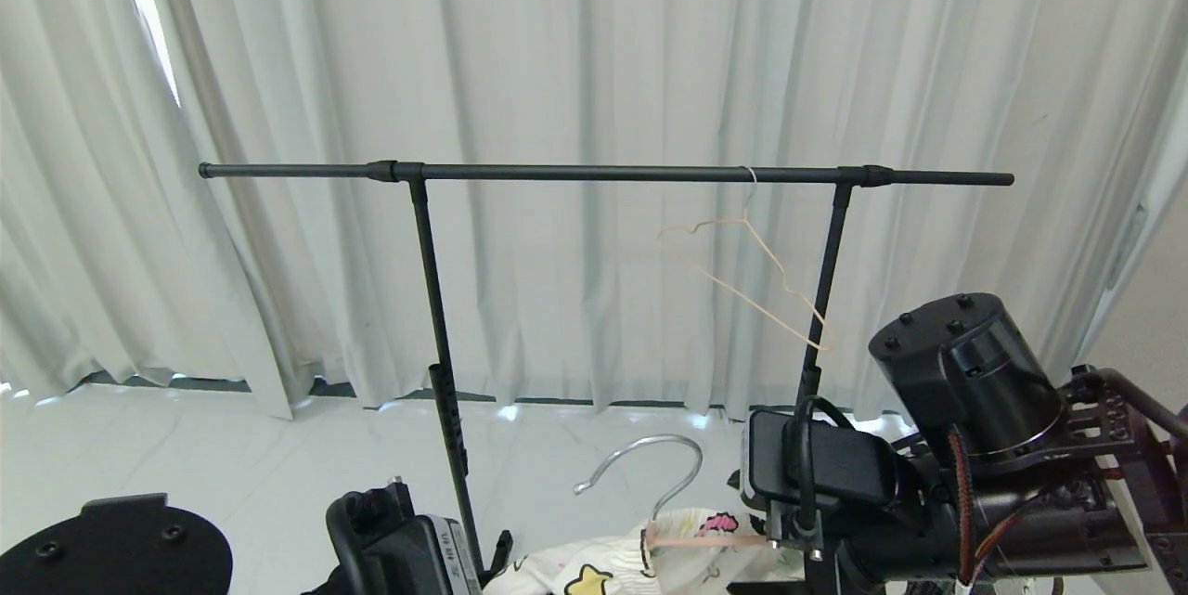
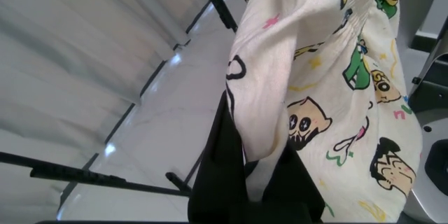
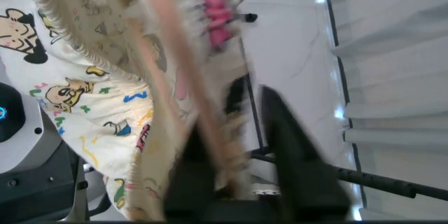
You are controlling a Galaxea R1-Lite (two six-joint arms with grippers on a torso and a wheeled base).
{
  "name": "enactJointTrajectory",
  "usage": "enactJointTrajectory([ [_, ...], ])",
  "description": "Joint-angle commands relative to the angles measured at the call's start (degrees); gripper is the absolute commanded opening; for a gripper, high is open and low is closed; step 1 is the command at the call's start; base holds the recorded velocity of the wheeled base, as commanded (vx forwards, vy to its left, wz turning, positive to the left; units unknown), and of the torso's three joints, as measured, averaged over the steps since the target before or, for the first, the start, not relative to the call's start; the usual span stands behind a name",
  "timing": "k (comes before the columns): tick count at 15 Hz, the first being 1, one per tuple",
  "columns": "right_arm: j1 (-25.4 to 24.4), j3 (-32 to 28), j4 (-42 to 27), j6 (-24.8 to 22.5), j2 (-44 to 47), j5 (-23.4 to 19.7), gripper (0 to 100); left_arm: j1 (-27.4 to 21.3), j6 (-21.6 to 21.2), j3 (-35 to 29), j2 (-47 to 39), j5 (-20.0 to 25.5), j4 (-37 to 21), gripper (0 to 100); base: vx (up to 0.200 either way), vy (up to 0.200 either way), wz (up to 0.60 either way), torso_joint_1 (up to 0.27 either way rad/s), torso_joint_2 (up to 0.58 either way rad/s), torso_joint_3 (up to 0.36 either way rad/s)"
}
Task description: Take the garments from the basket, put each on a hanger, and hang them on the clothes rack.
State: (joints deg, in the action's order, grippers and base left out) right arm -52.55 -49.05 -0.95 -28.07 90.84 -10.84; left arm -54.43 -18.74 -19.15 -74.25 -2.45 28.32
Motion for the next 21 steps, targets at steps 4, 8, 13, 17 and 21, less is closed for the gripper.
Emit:
enactJointTrajectory([
  [4, -0.09, 0.01, 0.34, -0.14, -0.32, 0.03, 0, -0.06, 0.02, -0.01, 0.34, -0.01, 0.07, 0, 0.000, 0.000, 0.00, 0.000, 0.00, 0.000],
  [8, -0.09, 0.01, 0.51, -0.31, -1.28, 0.03, 0, 0.03, 0.02, -0.10, 0.34, -0.10, 0.25, 100, 0.000, 0.000, 0.00, 0.000, 0.00, 0.000],
  [13, 1.58, 0.72, 0.51, -0.23, -5.59, 0.11, 0, 2.05, 0.02, 0.61, 1.57, -0.63, 1.12, 100, 0.000, 0.000, 0.00, 0.000, 0.00, 0.000],
  [17, 6.41, 3.79, 0.51, -0.23, -9.72, 0.11, 0, 5.21, 0.02, 3.51, 6.05, -0.63, 1.12, 100, 0.000, 0.000, 0.00, 0.000, 0.00, 0.000],
  [21, 9.05, 5.55, 0.42, -0.23, -12.09, 0.03, 0, 10.49, 0.10, 5.35, 7.63, -0.63, 1.12, 100, 0.000, 0.000, 0.00, 0.000, 0.00, 0.000],
])
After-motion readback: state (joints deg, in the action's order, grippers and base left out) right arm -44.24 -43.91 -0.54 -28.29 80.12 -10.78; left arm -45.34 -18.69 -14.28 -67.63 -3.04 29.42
